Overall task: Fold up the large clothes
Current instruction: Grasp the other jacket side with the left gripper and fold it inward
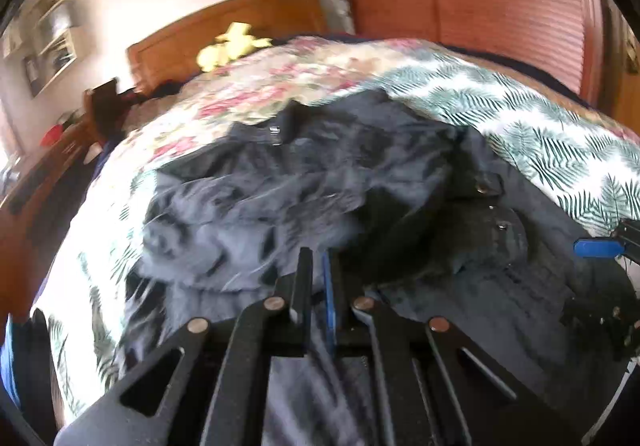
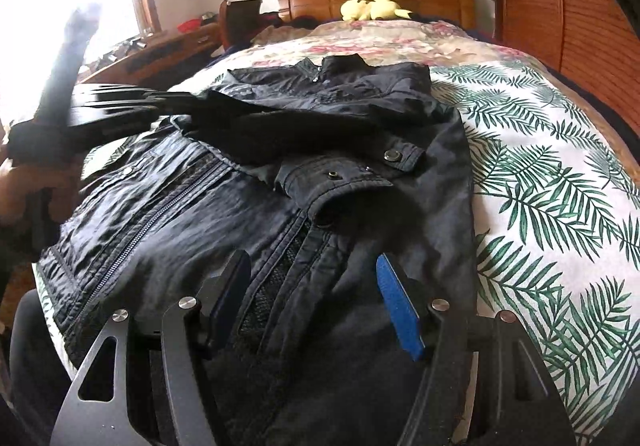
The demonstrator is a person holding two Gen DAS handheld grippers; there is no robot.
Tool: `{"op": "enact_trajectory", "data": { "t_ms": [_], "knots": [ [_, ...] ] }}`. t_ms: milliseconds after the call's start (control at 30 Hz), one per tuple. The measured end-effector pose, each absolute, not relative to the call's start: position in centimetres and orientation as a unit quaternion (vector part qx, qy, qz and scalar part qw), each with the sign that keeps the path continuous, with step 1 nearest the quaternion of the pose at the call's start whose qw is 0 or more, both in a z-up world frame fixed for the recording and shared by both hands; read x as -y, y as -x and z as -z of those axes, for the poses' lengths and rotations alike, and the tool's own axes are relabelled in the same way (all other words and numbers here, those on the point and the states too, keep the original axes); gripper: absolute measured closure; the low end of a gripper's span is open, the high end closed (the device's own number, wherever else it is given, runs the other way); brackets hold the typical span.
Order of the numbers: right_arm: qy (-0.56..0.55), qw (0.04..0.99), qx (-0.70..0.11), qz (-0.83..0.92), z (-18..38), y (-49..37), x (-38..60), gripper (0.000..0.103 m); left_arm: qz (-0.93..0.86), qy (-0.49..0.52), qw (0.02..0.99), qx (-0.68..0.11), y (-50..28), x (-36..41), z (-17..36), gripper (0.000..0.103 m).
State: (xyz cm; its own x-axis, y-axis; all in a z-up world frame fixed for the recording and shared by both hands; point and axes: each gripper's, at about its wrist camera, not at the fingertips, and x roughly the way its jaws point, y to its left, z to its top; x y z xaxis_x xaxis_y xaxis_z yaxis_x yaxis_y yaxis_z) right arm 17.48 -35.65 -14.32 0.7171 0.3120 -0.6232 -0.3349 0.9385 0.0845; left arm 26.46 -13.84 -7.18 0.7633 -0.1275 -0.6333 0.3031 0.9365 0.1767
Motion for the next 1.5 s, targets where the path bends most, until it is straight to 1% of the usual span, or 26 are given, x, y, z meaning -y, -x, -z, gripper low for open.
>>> {"op": "enact_trajectory", "data": {
  "t_ms": [267,400,467,500,567,667,767,867,1000,1133,1233,1267,1300,1333,1400,1433,1500],
  "knots": [
    [0.013,0.928,-0.333,-0.165,14.2,-17.7,35.7,0.036,0.104,-0.096,0.926,-0.351,-24.7,10.6,9.8,0.099],
    [0.013,0.929,-0.331,-0.163,14.2,-17.8,35.7,0.036,0.139,-0.068,0.923,-0.352,-24.5,10.6,8.9,0.098],
    [0.010,0.929,-0.330,-0.164,14.2,-17.8,35.8,0.036,0.156,-0.069,0.923,-0.345,-24.7,11.4,7.9,0.088],
    [0.009,0.929,-0.331,-0.164,14.1,-17.8,35.8,0.036,0.166,-0.071,0.923,-0.340,-24.7,11.9,7.4,0.086],
    [0.008,0.929,-0.332,-0.165,14.2,-17.8,35.8,0.036,0.179,-0.081,0.925,-0.327,-24.9,13.3,6.3,0.075],
    [0.009,0.928,-0.333,-0.167,14.2,-17.8,35.8,0.036,0.193,-0.105,0.921,-0.321,-25.7,15.7,5.5,0.071],
    [0.010,0.927,-0.333,-0.171,14.2,-17.7,35.8,0.036,0.205,-0.148,0.909,-0.330,-27.1,18.8,5.8,0.068],
    [0.008,0.926,-0.334,-0.177,14.3,-17.7,35.9,0.036,0.197,-0.193,0.893,-0.356,-28.8,21.0,7.4,0.068],
    [0.001,0.924,-0.335,-0.185,14.3,-17.6,36.2,0.036,0.179,-0.234,0.873,-0.389,-30.5,22.0,10.0,0.068],
    [-0.002,0.923,-0.335,-0.191,14.3,-17.6,36.2,0.036,0.168,-0.241,0.868,-0.401,-31.5,21.9,11.1,0.068],
    [-0.002,0.922,-0.334,-0.194,14.2,-17.6,36.2,0.036,0.167,-0.229,0.877,-0.388,-31.4,21.2,10.8,0.068],
    [-0.001,0.922,-0.334,-0.194,14.2,-17.5,36.2,0.036,0.166,-0.231,0.878,-0.385,-31.4,21.0,10.8,0.069],
    [-0.001,0.922,-0.334,-0.195,14.3,-17.6,36.2,0.036,0.168,-0.234,0.877,-0.386,-31.4,20.8,10.9,0.073],
    [-0.001,0.922,-0.334,-0.195,14.3,-17.6,36.2,0.036,0.169,-0.236,0.875,-0.388,-31.3,20.6,11.0,0.081],
    [-0.001,0.922,-0.335,-0.194,14.4,-17.7,36.2,0.036,0.168,-0.234,0.874,-0.392,-31.3,20.0,11.1,0.087],
    [-0.001,0.922,-0.335,-0.193,14.4,-17.8,36.2,0.036,0.167,-0.228,0.876,-0.390,-31.3,19.5,11.0,0.089],
    [0.000,0.922,-0.336,-0.192,14.5,-17.8,36.2,0.036,0.171,-0.200,0.884,-0.385,-31.2,18.3,10.3,0.089]
  ]
}}
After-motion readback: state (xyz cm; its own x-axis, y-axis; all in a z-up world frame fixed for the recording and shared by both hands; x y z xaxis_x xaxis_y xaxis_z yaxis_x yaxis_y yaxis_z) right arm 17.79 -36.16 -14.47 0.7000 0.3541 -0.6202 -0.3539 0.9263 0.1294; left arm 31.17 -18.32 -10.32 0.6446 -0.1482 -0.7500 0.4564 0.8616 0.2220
